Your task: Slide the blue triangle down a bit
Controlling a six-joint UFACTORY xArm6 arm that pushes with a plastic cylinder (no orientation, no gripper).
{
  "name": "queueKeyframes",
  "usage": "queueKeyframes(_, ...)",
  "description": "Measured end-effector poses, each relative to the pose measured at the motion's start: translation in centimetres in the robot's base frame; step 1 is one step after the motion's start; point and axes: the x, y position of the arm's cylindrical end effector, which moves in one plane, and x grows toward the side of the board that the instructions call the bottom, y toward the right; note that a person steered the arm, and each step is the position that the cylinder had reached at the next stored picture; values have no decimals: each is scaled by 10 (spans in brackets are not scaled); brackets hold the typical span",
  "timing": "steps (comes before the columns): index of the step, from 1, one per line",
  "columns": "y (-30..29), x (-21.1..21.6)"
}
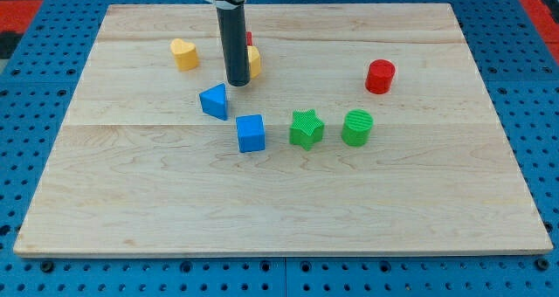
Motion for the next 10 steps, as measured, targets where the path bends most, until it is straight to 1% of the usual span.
queueKeyframes(1,-19,1)
queueKeyframes(2,-19,15)
queueKeyframes(5,-19,39)
queueKeyframes(10,-26,43)
